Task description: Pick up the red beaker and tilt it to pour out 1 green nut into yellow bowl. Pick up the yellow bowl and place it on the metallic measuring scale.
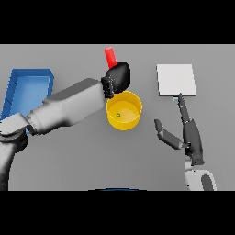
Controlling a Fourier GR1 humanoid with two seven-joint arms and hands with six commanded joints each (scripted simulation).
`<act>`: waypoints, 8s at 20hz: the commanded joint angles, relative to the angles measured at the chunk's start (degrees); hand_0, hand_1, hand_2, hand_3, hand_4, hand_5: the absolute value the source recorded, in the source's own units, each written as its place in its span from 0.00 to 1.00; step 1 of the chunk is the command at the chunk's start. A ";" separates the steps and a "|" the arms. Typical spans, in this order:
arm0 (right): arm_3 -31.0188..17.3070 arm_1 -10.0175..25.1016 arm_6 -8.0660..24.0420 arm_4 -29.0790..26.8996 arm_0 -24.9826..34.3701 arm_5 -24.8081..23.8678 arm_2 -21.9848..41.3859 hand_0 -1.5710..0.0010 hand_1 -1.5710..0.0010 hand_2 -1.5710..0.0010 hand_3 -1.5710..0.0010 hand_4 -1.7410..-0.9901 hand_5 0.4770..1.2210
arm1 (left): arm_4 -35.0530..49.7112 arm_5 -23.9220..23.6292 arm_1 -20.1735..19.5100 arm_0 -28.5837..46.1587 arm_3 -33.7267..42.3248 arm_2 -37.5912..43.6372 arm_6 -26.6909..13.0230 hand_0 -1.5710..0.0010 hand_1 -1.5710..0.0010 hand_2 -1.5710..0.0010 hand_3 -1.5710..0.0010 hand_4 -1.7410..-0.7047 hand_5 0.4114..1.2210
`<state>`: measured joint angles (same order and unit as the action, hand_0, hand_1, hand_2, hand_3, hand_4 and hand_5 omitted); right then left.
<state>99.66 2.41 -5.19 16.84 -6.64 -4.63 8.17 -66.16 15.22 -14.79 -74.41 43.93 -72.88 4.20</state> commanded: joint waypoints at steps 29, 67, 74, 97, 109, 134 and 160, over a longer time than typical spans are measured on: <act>-2.38 -0.55 -3.08 -3.69 1.70 2.06 -0.41 1.00 1.00 1.00 1.00 0.88 0.21 | 49.27 -14.15 -18.30 -14.88 -34.70 38.11 -9.11 0.00 0.00 0.00 0.05 0.00 1.00; -3.79 0.71 -4.39 -2.47 2.17 3.39 0.93 1.00 1.00 1.00 1.00 0.78 0.29 | 90.70 -26.24 -38.32 41.89 21.32 37.34 -31.55 0.83 0.85 0.86 0.88 0.96 0.29; -2.35 1.64 -0.93 1.60 2.78 1.72 1.90 1.00 1.00 1.00 1.00 0.77 0.27 | 88.01 -30.78 -36.11 40.12 18.80 37.68 -28.25 0.96 0.97 0.97 0.98 0.99 0.31; -23.07 19.73 -4.81 34.23 39.88 28.37 29.85 1.00 1.00 1.00 1.00 0.69 0.30 | 90.64 -31.07 -36.09 42.43 20.95 39.16 -24.77 1.00 1.00 1.00 1.00 0.98 0.34; -32.85 16.34 -5.42 35.44 46.68 33.38 33.19 1.00 1.00 1.00 1.00 0.58 0.38 | 91.79 -31.06 -36.69 43.78 21.79 40.12 -22.98 1.00 1.00 1.00 1.00 0.99 0.34; -26.39 20.50 -4.37 31.15 46.82 36.62 28.06 0.01 0.01 0.10 0.20 0.01 1.00 | 91.78 -30.61 -37.04 43.20 21.80 40.05 -24.01 1.00 1.00 1.00 1.00 0.98 0.35; -49.30 27.93 -7.47 33.70 52.22 20.43 15.46 0.00 0.00 0.05 0.24 0.00 1.00 | 91.64 -31.26 -38.97 44.27 24.69 39.61 -27.30 1.00 1.00 1.00 1.00 0.99 0.38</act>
<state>50.33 30.35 -12.64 50.57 45.56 15.79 23.65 25.48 -16.05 -53.77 -30.12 68.61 -33.27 -23.20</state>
